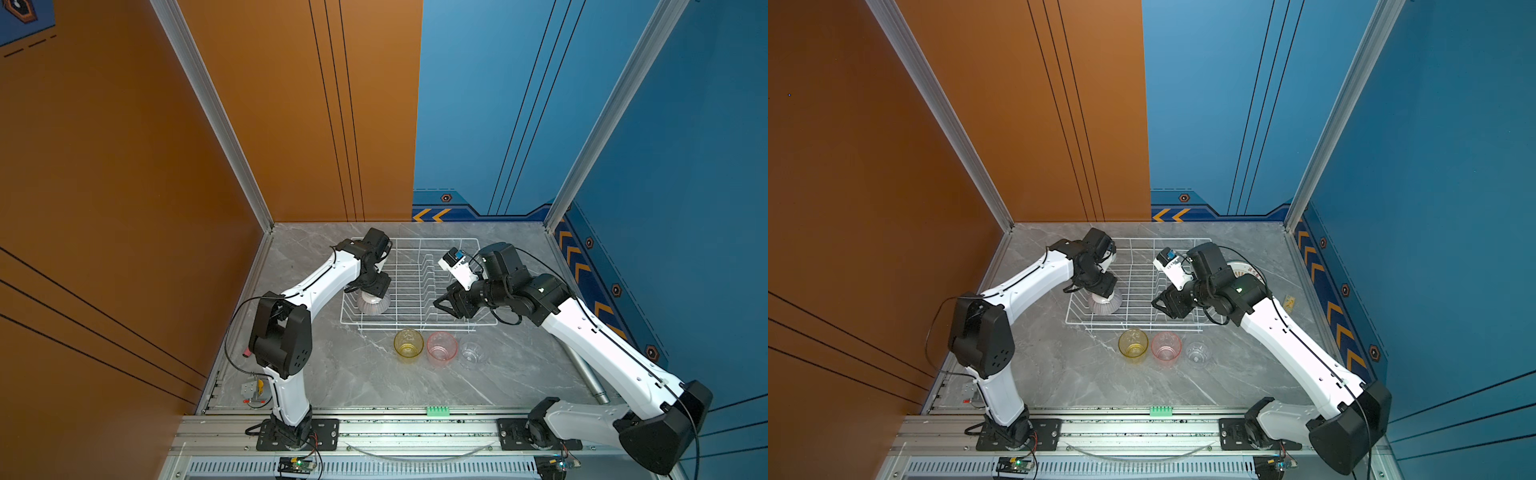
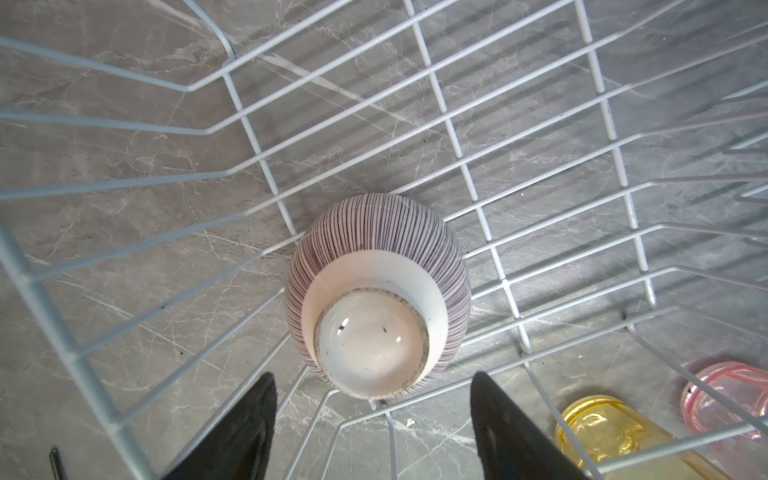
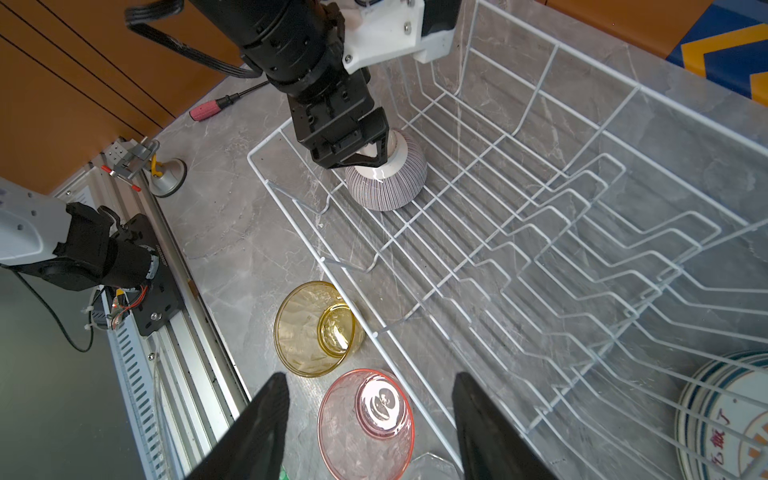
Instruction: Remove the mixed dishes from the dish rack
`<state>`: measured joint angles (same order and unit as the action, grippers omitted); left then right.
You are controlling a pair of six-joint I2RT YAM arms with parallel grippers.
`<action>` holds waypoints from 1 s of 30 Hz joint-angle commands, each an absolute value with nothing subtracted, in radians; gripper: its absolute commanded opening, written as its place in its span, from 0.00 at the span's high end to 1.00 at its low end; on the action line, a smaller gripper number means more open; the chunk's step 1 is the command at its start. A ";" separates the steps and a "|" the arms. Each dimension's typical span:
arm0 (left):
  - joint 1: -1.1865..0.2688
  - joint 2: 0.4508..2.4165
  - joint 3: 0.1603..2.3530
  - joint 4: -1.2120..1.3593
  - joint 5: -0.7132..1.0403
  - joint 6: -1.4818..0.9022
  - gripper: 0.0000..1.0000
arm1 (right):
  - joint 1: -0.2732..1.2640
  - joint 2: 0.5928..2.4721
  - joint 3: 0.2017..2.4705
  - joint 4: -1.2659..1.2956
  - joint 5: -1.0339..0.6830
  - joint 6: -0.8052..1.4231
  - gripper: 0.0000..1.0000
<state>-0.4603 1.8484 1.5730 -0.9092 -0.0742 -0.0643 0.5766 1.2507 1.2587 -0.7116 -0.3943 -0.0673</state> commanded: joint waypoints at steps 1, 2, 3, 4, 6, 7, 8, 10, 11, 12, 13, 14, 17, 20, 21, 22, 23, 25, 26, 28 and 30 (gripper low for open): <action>-0.450 1.885 1.613 -0.948 -0.060 -0.061 0.26 | 0.563 1.224 1.240 -0.678 -0.425 -0.045 0.38; -0.449 1.893 1.618 -0.954 -0.060 -0.061 0.26 | 0.562 1.224 1.238 -0.677 -0.424 -0.044 0.38; -0.449 1.900 1.621 -0.958 -0.060 -0.061 0.27 | 0.559 1.223 1.239 -0.676 -0.426 -0.045 0.38; -0.449 1.906 1.623 -0.961 -0.058 -0.061 0.27 | 0.557 1.222 1.237 -0.676 -0.428 -0.045 0.38; -0.449 1.913 1.625 -0.962 -0.058 -0.061 0.27 | 0.552 1.223 1.232 -0.675 -0.432 -0.043 0.38; -0.449 1.916 1.625 -0.964 -0.057 -0.062 0.28 | 0.551 1.222 1.232 -0.673 -0.435 -0.043 0.38; -0.449 1.919 1.627 -0.966 -0.057 -0.063 0.28 | 0.549 1.221 1.230 -0.673 -0.434 -0.043 0.38; -0.449 1.925 1.629 -0.968 -0.057 -0.061 0.28 | 0.545 1.221 1.229 -0.670 -0.436 -0.041 0.38; -0.449 1.928 1.629 -0.968 -0.056 -0.061 0.28 | 0.543 1.220 1.229 -0.669 -0.437 -0.041 0.38; -0.450 1.930 1.629 -0.968 -0.056 -0.060 0.29 | 0.542 1.220 1.229 -0.667 -0.439 -0.040 0.38; -0.449 1.935 1.631 -0.970 -0.057 -0.060 0.29 | 0.540 1.219 1.228 -0.666 -0.439 -0.039 0.38; -0.449 1.936 1.631 -0.970 -0.057 -0.060 0.29 | 0.538 1.219 1.226 -0.664 -0.439 -0.038 0.38; -0.449 1.946 1.634 -0.974 -0.055 -0.057 0.30 | 0.536 1.220 1.223 -0.663 -0.442 -0.037 0.38; -0.449 1.954 1.639 -0.974 -0.052 -0.055 0.31 | 0.534 1.219 1.220 -0.662 -0.442 -0.035 0.38; -0.448 1.956 1.641 -0.974 -0.050 -0.055 0.31 | 0.534 1.219 1.219 -0.661 -0.442 -0.035 0.38; -0.448 1.960 1.643 -0.973 -0.050 -0.054 0.31 | 0.533 1.218 1.217 -0.661 -0.442 -0.034 0.38; -0.448 1.962 1.643 -0.974 -0.051 -0.054 0.31 | 0.532 1.218 1.217 -0.660 -0.442 -0.034 0.38; -0.447 1.965 1.646 -0.974 -0.053 -0.053 0.32 | 0.531 1.216 1.216 -0.660 -0.442 -0.034 0.38; -0.447 1.964 1.646 -0.975 -0.054 -0.053 0.33 | 0.531 1.215 1.214 -0.660 -0.443 -0.034 0.38; -0.446 1.965 1.647 -0.974 -0.051 -0.052 0.35 | 0.530 1.215 1.213 -0.657 -0.442 -0.032 0.38; -0.446 1.964 1.649 -0.974 -0.049 -0.052 0.36 | 0.528 1.214 1.209 -0.657 -0.442 -0.032 0.38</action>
